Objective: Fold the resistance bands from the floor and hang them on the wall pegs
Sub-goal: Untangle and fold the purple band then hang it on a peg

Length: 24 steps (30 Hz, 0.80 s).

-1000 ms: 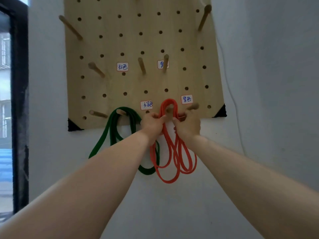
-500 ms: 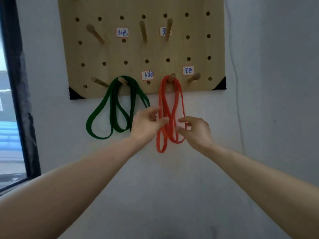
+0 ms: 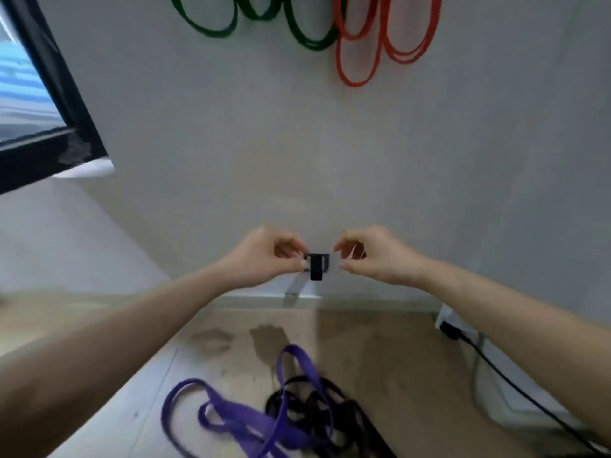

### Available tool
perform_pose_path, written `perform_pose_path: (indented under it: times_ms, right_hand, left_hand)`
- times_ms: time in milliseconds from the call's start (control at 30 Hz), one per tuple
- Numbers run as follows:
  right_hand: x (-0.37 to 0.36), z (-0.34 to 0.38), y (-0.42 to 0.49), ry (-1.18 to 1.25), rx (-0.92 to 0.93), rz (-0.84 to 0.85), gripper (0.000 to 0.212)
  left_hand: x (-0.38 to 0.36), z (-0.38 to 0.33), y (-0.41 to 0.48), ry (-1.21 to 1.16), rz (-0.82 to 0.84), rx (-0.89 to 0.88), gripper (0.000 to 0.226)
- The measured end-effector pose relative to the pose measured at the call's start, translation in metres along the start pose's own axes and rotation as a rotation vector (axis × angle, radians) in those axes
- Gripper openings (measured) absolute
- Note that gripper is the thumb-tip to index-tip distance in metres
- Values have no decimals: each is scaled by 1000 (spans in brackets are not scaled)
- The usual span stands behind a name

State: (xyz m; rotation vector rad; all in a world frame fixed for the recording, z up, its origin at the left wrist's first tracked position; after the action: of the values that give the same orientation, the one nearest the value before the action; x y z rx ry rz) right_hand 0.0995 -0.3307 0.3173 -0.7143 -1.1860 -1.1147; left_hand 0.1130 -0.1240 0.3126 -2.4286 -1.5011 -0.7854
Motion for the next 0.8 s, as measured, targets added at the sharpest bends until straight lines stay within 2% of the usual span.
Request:
perform_pose_path:
  times_ms: [167,367,500,600,667,733,800]
  right_hand:
    - [-115,-12,-14,-94,-13,331,30]
    - [-240,-33,-44,-58,-110,535,32]
    - [-311,-43,-75,-33,-141,653,33]
    - [-354,-43,-102,-48,-68,788,51]
    - [-374,-41,-121,-205,36,888,58]
    - [-385,-38,-135,-378,146,925,52]
    - [-388,-32,-138,-418,196,855,38]
  left_hand:
    - [-65,111,-48,8,146,206,21]
    - [-145,211,-108,116,267,412,22]
    - [-181,253,-140,194,200,565,24]
    - [-196,272,-157,232,119,667,28]
    - [-206,284,-168,220,149,733,28]
    - [-214,293,-177,222,223,757,16]
    - [-215,297,-181,199,253,766,6]
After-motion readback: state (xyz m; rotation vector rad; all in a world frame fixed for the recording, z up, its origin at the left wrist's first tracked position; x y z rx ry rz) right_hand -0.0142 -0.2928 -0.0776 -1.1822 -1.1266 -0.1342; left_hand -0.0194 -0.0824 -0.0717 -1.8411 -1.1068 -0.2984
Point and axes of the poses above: each hand's wrist, its own y-axis towards the middle knuckle, its own x-axis out of the back of the hand, z = x × y, the point moved 5 cm from there along y, towards the middle knuckle, and after that the axes turned 13 degrees about -y, right-handed, at the moved point
